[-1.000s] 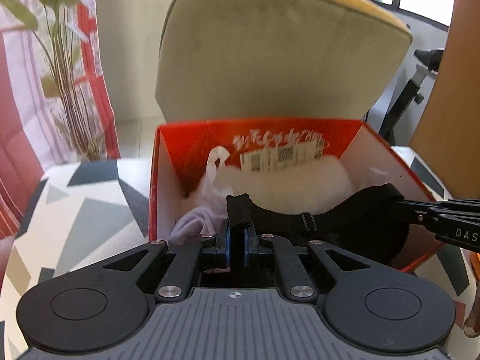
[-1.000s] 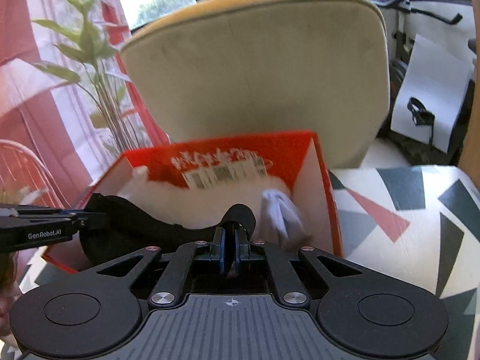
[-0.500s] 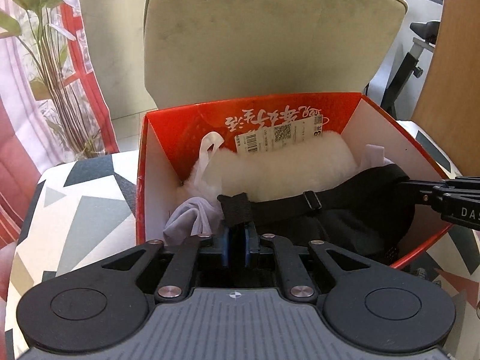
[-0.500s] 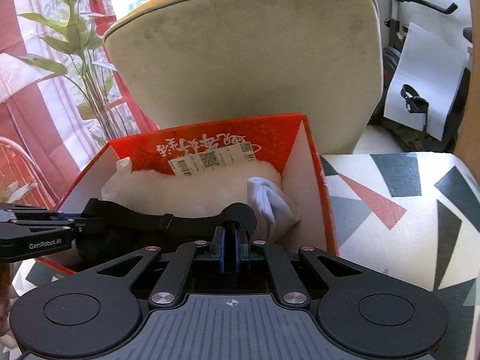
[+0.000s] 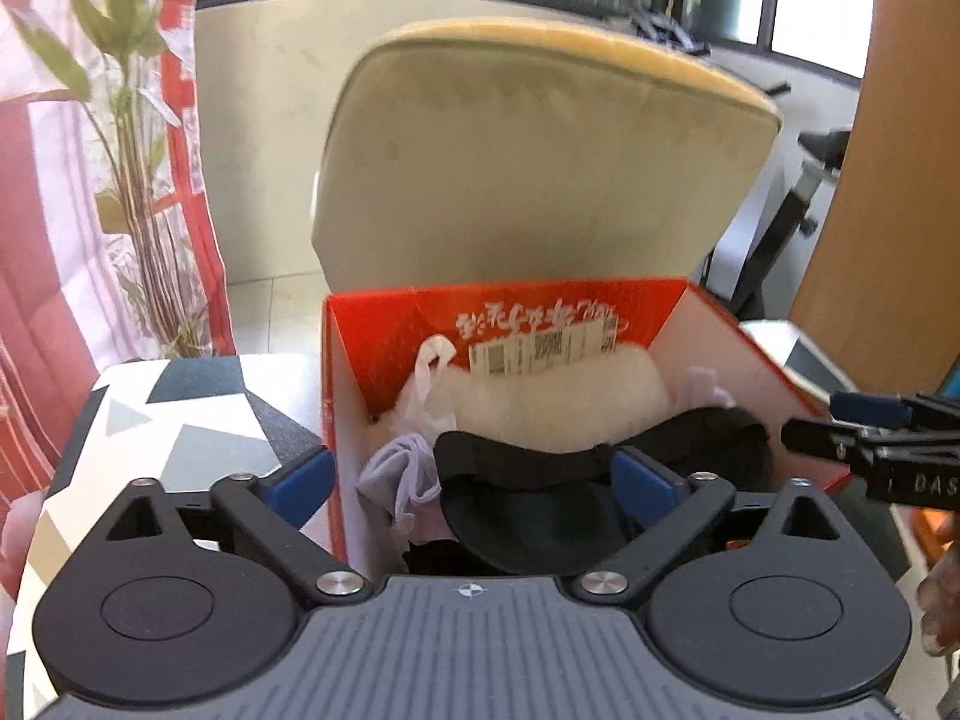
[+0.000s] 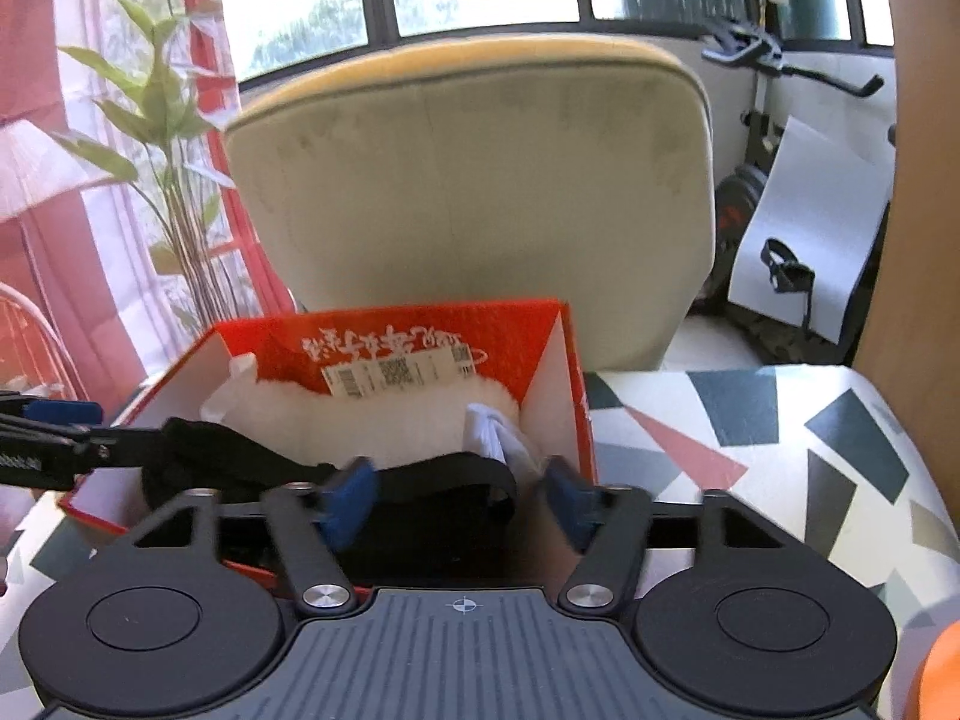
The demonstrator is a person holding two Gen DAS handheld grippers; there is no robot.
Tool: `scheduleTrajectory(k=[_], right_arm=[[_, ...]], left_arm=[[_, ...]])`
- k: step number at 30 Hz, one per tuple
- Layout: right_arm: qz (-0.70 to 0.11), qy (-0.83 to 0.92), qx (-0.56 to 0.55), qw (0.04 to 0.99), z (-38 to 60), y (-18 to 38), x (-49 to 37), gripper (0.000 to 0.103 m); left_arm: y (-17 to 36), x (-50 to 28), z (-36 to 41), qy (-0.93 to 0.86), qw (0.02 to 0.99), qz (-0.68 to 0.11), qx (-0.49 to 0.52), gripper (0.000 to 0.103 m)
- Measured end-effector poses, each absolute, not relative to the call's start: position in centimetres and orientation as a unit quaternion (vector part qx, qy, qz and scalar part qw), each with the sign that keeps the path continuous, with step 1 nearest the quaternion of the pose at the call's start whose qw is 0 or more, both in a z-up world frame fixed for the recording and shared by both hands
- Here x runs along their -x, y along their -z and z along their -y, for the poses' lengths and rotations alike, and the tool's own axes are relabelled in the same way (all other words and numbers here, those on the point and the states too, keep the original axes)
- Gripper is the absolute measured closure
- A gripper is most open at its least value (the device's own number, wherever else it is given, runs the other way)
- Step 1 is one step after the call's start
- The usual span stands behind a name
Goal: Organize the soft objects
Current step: 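Lower the eye mask into the red box and open both tools, then withdraw both open tools from the box toward the clear plastic bag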
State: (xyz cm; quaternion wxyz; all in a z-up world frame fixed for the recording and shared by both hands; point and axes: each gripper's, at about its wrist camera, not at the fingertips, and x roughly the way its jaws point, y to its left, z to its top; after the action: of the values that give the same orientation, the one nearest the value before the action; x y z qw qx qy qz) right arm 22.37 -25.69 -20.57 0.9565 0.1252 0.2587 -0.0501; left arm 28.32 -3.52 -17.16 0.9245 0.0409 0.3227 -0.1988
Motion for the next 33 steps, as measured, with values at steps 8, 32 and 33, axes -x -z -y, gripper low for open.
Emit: scheduleTrajectory(k=[8,32,33], right_arm=[[-0.218,0.041,-0.121,0.968,24.4,19.3,-18.2,0.0],[-0.369,0.027,-0.172,0.913,19.9,29.0,-9.1,0.0],[-0.377,0.028,-0.169,0.91,19.6,29.4,-9.1,0.0]], left_arm=[[15.9,-24.1,0.4,0.201,0.933,-0.298,0.0,0.0],[27.5,-16.1,-3.5,0.167,0.893,-0.417,-0.006,0.0],[27.8,-16.0,-3.4,0.165,0.892,-0.42,-0.005,0.0]])
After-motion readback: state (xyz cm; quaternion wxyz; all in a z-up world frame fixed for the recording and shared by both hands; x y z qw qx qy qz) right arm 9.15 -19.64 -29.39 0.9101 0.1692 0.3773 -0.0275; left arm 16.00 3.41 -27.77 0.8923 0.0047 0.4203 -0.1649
